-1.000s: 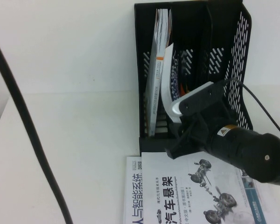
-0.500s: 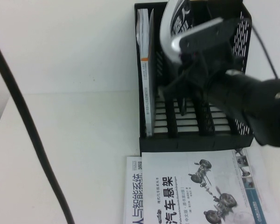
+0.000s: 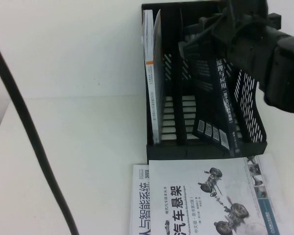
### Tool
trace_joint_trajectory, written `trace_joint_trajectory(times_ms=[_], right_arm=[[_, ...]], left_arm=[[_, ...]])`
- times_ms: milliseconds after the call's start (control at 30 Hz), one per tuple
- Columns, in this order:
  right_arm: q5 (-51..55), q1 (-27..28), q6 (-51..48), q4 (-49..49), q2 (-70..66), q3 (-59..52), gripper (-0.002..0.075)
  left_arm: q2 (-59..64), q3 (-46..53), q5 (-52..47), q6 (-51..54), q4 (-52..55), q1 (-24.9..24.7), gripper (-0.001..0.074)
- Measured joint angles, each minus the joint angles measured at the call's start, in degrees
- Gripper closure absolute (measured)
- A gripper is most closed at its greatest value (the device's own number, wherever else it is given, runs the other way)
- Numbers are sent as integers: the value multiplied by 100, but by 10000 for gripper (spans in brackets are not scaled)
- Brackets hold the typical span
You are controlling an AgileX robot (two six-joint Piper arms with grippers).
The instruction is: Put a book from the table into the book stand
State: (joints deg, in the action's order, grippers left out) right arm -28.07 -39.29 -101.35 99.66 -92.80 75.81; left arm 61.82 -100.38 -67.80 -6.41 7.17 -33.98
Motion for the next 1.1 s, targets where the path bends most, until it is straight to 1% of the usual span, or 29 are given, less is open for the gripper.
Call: trace_joint_trajectory(times_ms=[100, 167, 333, 533, 667, 800, 900, 1100], right_arm=[[-33, 13, -104, -61, -195, 106, 592], [-33, 13, 42, -306, -269, 130, 592], [-334, 13, 750, -1087, -367, 142, 592], [-464, 24, 1232, -1306, -494, 359, 592], [-539, 24, 1710, -1680, -520, 424, 592], [-881, 24, 2136, -2112, -520, 438, 592], [-1039, 36, 2403, -2232, -520, 456, 592], [-1571, 57, 3289, -2753, -794, 480, 592]], left_arm=[[0, 35, 21, 0, -74, 0, 737], [0, 49, -1, 0, -90, 0, 737], [0, 49, -1, 0, -114, 0, 737], [0, 49, -1, 29, -191, 0, 737], [0, 49, -1, 51, -214, 0, 737], [0, 49, -1, 72, -214, 0, 737], [0, 49, -1, 72, -214, 0, 737], [0, 49, -1, 98, -222, 0, 737]])
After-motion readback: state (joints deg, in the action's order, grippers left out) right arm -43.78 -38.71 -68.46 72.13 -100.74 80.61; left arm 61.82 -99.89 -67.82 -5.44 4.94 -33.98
